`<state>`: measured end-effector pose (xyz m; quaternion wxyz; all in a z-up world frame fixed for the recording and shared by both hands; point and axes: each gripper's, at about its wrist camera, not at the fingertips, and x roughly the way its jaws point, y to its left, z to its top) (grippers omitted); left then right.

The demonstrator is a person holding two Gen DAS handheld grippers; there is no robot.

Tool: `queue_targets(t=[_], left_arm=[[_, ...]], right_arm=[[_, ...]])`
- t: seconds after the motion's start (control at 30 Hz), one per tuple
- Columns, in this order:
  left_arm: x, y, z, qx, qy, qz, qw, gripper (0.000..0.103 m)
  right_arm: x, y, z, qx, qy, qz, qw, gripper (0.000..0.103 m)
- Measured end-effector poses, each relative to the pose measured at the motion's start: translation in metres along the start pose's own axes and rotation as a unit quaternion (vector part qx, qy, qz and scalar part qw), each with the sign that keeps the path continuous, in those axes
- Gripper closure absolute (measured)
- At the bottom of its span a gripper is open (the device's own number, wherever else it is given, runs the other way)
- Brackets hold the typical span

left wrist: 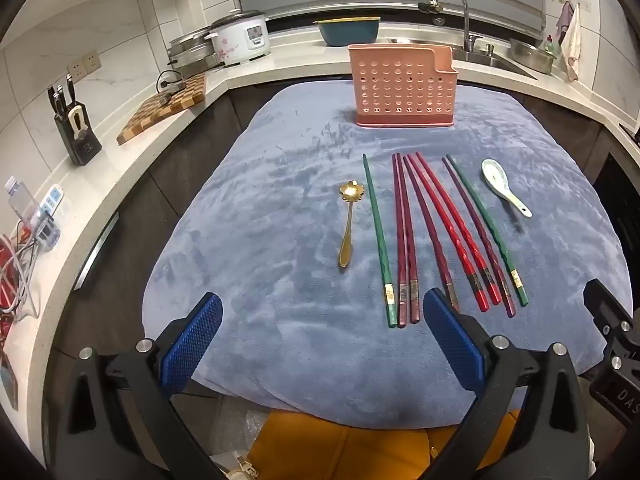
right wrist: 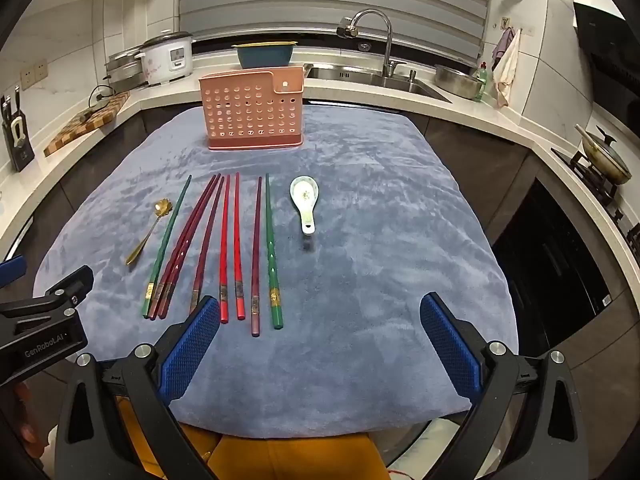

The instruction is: Organize utensils

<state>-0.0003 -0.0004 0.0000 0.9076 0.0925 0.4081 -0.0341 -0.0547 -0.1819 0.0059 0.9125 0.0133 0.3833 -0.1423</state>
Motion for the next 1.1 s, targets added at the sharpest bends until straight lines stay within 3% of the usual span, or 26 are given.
queue_targets(t=[1.1], left_arm=[[-0.005,-0.003,-0.001,0.001,-0.003,-0.01,0.9999,0.007]], right_arm=[[0.0,0.0,-0.001,0.003,-0.001,0.0,1.0,0.007]])
